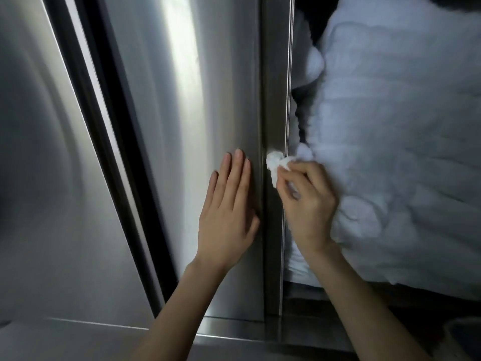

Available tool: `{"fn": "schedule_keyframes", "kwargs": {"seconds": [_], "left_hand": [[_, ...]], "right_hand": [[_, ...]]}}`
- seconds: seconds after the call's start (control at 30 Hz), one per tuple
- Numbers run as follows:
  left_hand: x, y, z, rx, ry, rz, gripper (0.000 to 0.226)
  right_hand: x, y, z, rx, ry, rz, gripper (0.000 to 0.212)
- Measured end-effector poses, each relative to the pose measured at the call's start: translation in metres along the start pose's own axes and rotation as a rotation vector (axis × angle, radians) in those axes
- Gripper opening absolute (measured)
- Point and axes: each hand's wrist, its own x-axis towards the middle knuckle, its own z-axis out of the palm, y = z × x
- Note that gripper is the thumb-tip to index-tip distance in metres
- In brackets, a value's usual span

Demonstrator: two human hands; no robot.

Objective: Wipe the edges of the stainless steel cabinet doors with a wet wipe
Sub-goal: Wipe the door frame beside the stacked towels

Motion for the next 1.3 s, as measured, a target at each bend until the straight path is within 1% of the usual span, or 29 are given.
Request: {"fn": "schedule_keyframes", "kwargs": {"seconds": [0.1, 0.2, 0.3, 0.43, 0.47, 0.53, 0.6, 0.7, 0.77, 0.87, 0.93, 1.03, 1.1, 1.2, 1.3], "left_hand": [[-0.024, 0.003, 0.009, -0.019, -0.041, -0.024, 0.088], [-0.030, 0.005, 0.014, -0.025, -0.029, -0.048, 0.089], [-0.029, 0.009, 0.017, -0.034, -0.004, -0.074, 0.086], [-0.031, 0.008, 0.021, -0.055, 0.004, -0.078, 0.089], [-0.031, 0.007, 0.022, -0.061, 0.005, -0.072, 0.089], [-0.032, 0.004, 0.024, -0.066, 0.002, -0.063, 0.090], [-0.032, 0.004, 0.024, -0.072, -0.004, -0.060, 0.091], [-0.031, 0.005, 0.023, -0.090, -0.020, -0.057, 0.092], [-0.031, 0.004, 0.023, -0.097, -0.024, -0.053, 0.092], [-0.031, 0.003, 0.024, -0.106, -0.010, -0.051, 0.092], [-0.031, 0.003, 0.026, -0.109, -0.001, -0.048, 0.092], [-0.031, 0.003, 0.027, -0.111, 0.006, -0.043, 0.091], [-0.031, 0.002, 0.028, -0.115, 0.004, -0.040, 0.091], [-0.031, 0.003, 0.028, -0.113, -0.001, -0.043, 0.093], [-0.032, 0.005, 0.025, -0.106, -0.020, -0.047, 0.094]], "right_hand": [[-0.074, 0.000, -0.017, -0.016, -0.169, 0.028, 0.005], [-0.104, 0.000, -0.022, 0.012, -0.262, 0.064, 0.011], [-0.103, 0.004, -0.021, -0.003, -0.248, 0.053, 0.008], [-0.119, 0.003, -0.018, 0.042, -0.132, 0.120, 0.006], [-0.129, 0.003, -0.019, 0.038, -0.125, 0.140, 0.006], [-0.156, 0.003, -0.023, 0.026, -0.159, 0.198, 0.003], [-0.183, 0.002, -0.030, 0.030, -0.250, 0.269, 0.006], [-0.204, 0.002, -0.037, 0.029, -0.341, 0.302, 0.007], [-0.201, 0.004, -0.036, 0.030, -0.335, 0.302, 0.004], [-0.197, 0.006, -0.032, 0.065, -0.278, 0.320, 0.008], [-0.205, 0.006, -0.032, 0.064, -0.276, 0.336, 0.008], [-0.227, 0.005, -0.037, 0.019, -0.326, 0.368, 0.005], [-0.237, 0.006, -0.037, 0.007, -0.343, 0.391, 0.010], [-0.242, 0.008, -0.037, 0.020, -0.361, 0.412, 0.012], [-0.256, 0.007, -0.045, -0.012, -0.486, 0.418, 0.018]]}}
